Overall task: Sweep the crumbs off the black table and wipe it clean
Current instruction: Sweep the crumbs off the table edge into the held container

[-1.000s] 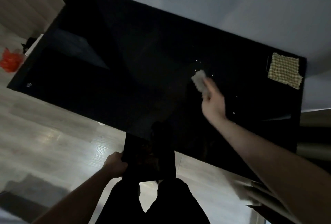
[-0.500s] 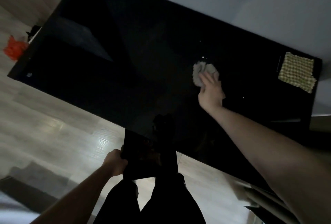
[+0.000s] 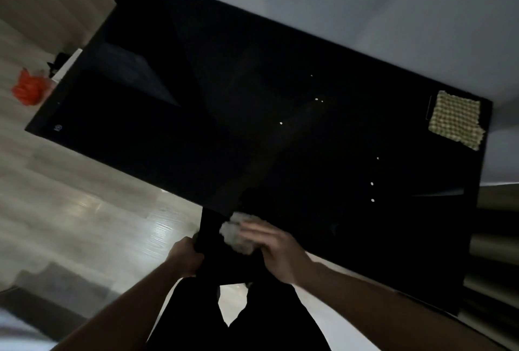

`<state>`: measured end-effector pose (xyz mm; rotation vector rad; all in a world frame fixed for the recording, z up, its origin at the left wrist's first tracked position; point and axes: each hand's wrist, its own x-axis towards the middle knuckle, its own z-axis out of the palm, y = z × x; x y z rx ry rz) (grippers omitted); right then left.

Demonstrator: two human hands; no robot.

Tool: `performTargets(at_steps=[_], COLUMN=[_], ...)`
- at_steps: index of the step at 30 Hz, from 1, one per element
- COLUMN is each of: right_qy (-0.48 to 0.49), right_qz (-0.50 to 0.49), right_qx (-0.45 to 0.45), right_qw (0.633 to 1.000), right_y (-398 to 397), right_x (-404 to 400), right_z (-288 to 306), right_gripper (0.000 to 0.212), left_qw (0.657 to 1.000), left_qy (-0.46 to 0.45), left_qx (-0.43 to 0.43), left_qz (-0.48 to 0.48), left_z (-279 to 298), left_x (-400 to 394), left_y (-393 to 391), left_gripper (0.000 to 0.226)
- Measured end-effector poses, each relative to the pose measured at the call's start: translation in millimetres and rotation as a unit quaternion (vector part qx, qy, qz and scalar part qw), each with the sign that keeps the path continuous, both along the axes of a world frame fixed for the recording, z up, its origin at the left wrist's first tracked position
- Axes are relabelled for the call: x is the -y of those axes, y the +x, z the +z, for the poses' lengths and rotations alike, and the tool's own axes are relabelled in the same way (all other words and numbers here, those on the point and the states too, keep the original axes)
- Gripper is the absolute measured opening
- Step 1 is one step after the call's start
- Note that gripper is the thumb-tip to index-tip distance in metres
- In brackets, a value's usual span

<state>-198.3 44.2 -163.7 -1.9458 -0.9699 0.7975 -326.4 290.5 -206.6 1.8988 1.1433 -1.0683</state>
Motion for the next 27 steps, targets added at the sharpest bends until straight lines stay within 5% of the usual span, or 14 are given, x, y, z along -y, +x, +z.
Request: performTargets(at_steps=[6, 11, 20, 27], right_qy=[0.006, -0.104, -0.255, -0.168], right_qz=[-0.215, -0.321, -0.267, -0.096], right_qx=[0.085, 0.183, 0.225, 0.244], right_qw=[0.973, 0.923, 0.902, 0.95], right_y=[136, 262, 328, 220], right_x=[-3, -6, -41, -52], right_z=[11, 3, -28, -33], right_gripper=[0.07, 0.063, 0.064, 0.062], left_qw=[1.0, 1.0, 1.0, 1.0], left_qy=[-0.015, -0.008, 0.001, -0.007], left_qx=[-0.006, -0.005, -0.011, -0.019], left_qz=[-0.009, -0.023, -0.024, -0.006], left_z=[-5, -7, -25, -19], left_x=[-10, -13, -17, -18], left_y=[2, 9, 5, 4], left_gripper=[0.034, 0.015, 0.009, 0.011])
